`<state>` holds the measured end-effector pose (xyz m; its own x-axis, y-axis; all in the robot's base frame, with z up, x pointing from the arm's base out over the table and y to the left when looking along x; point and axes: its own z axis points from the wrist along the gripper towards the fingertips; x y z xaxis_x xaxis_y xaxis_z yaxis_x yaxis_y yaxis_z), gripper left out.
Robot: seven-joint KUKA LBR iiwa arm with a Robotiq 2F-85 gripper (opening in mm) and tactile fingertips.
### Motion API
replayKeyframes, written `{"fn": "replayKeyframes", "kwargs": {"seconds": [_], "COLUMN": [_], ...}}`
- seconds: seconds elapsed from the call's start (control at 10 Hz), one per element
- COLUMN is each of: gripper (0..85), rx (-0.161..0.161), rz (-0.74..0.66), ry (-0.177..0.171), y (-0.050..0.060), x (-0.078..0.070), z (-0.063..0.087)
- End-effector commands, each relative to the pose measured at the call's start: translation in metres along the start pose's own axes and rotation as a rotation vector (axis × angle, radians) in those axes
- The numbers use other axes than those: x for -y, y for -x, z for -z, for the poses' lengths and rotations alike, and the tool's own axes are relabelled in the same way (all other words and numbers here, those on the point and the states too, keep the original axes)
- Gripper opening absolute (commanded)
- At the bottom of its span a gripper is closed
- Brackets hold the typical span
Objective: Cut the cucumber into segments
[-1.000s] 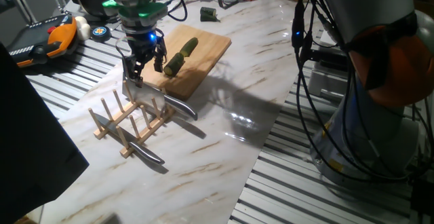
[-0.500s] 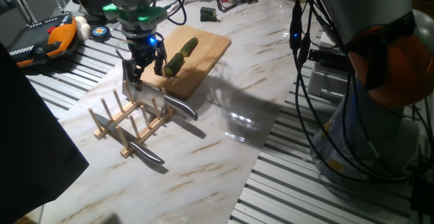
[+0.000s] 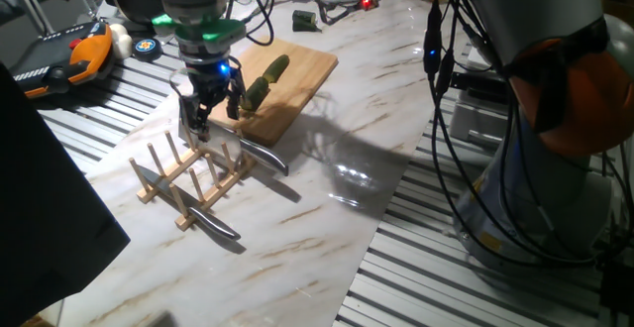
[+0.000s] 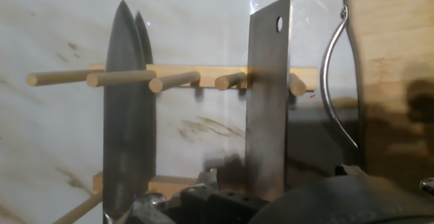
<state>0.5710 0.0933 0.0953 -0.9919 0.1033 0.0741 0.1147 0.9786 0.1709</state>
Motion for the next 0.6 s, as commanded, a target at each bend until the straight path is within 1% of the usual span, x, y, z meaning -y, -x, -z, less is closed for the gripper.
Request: {"fn": "replayKeyframes", "kwargs": {"seconds": [0.0,0.1,0.5], "gripper": [85.0,85.0,85.0], "rx": [0.001,0.003,0.000], "rz": [0.001,0.003,0.001], "ry": [0.003,0.013,0.049], "y": [0.001,0.002,0.004], "x": [0.001,0.002,0.002], "z": [-0.004,-0.009,-0.018]}}
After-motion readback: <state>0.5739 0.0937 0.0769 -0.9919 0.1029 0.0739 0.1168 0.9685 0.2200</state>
